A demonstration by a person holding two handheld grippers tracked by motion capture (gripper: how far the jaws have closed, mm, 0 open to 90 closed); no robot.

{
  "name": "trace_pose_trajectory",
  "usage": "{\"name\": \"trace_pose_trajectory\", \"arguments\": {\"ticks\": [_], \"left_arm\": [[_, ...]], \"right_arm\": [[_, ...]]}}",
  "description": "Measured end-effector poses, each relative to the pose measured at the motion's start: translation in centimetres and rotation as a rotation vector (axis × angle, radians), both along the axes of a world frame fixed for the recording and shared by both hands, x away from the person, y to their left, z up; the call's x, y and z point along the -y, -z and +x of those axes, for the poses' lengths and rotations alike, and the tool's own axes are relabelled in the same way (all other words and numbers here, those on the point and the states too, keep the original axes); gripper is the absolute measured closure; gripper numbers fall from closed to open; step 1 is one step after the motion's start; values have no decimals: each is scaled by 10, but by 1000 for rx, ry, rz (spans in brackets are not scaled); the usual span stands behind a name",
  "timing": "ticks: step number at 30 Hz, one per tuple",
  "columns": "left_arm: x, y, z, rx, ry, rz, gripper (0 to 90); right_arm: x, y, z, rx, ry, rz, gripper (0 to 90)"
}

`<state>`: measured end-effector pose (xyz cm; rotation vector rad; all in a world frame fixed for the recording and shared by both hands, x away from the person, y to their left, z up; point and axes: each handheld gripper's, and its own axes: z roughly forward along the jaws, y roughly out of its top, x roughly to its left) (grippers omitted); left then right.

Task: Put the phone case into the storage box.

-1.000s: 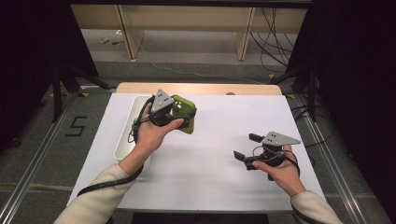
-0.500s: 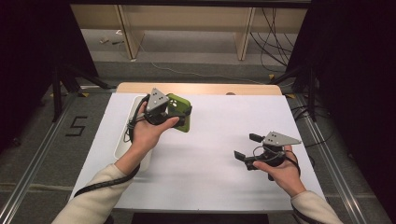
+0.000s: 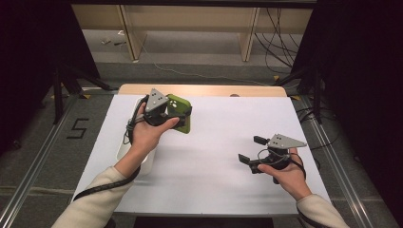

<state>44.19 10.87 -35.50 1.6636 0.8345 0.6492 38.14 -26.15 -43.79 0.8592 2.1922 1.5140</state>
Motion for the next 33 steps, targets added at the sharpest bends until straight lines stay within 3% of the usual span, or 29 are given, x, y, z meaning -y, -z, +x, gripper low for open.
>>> {"name": "trace_pose_trajectory", "arguments": {"ticks": [33], "left_arm": [[-19, -5, 7, -8, -61, -20, 172]], "right_arm": [[9, 0, -2, 4, 17, 8, 67]]}}
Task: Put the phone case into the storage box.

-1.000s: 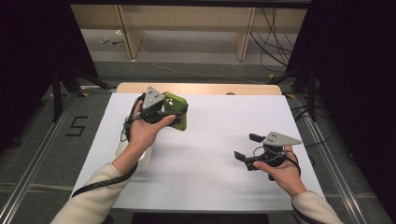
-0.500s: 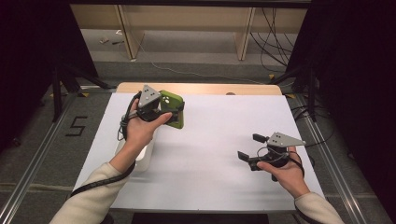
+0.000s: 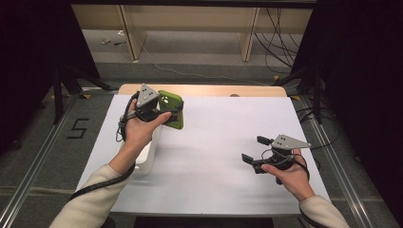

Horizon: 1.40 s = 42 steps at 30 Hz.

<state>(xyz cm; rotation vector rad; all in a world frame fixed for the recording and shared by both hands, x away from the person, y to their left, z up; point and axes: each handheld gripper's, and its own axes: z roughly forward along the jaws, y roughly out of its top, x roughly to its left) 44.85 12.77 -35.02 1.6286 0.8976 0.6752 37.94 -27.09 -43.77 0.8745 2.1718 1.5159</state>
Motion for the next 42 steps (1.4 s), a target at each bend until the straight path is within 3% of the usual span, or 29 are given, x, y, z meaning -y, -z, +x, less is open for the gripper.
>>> {"name": "trace_pose_trajectory", "arguments": {"ticks": [42], "left_arm": [[-21, -7, 6, 9, -62, -9, 172]], "right_arm": [[0, 1, 1, -6, 2, 7, 70]]}}
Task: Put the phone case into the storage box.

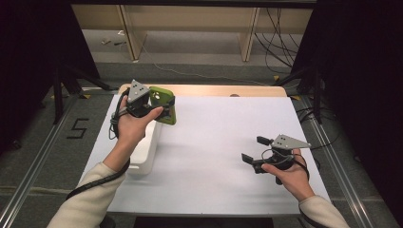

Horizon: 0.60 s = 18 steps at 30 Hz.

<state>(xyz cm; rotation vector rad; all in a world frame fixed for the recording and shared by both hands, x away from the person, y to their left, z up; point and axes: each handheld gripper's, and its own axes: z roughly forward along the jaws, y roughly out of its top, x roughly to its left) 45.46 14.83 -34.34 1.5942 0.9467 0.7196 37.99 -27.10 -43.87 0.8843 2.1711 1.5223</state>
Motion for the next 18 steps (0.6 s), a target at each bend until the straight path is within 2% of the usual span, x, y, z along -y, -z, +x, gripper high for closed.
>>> {"name": "trace_pose_trajectory", "arguments": {"ticks": [18], "left_arm": [[-13, -3, 3, 1, -36, -13, 172]], "right_arm": [[0, 0, 0, -1, -1, 2, 71]]}}
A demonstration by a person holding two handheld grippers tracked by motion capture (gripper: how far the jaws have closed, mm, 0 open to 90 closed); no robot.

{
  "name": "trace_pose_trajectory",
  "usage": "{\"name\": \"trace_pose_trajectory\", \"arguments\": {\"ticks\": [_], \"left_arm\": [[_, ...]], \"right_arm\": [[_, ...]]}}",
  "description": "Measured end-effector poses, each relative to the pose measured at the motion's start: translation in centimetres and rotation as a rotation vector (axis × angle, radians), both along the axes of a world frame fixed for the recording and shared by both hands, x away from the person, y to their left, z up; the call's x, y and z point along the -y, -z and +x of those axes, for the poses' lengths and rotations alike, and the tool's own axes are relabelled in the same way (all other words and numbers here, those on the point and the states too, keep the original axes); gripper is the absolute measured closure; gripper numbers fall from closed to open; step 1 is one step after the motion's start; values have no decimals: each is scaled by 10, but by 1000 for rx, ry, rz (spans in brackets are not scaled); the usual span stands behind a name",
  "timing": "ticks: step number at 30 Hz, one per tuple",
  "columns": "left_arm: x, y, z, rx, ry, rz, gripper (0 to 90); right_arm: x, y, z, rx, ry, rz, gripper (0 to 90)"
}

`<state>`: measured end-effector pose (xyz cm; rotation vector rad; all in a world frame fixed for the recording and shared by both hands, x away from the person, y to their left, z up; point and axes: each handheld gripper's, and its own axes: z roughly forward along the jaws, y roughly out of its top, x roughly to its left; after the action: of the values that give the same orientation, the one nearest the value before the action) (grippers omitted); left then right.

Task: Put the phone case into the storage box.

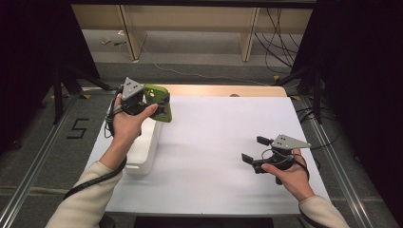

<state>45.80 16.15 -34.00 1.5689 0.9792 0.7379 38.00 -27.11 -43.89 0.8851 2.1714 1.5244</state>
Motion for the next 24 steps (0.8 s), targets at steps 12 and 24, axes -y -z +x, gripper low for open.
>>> {"name": "trace_pose_trajectory", "arguments": {"ticks": [12, 24], "left_arm": [[-4, 0, 1, -2, -13, 4, 172], [-11, -1, 3, -6, -28, -2, 171]], "right_arm": [[0, 0, 0, 3, 1, 1, 70], [0, 0, 0, -1, -1, 1, 71]]}}
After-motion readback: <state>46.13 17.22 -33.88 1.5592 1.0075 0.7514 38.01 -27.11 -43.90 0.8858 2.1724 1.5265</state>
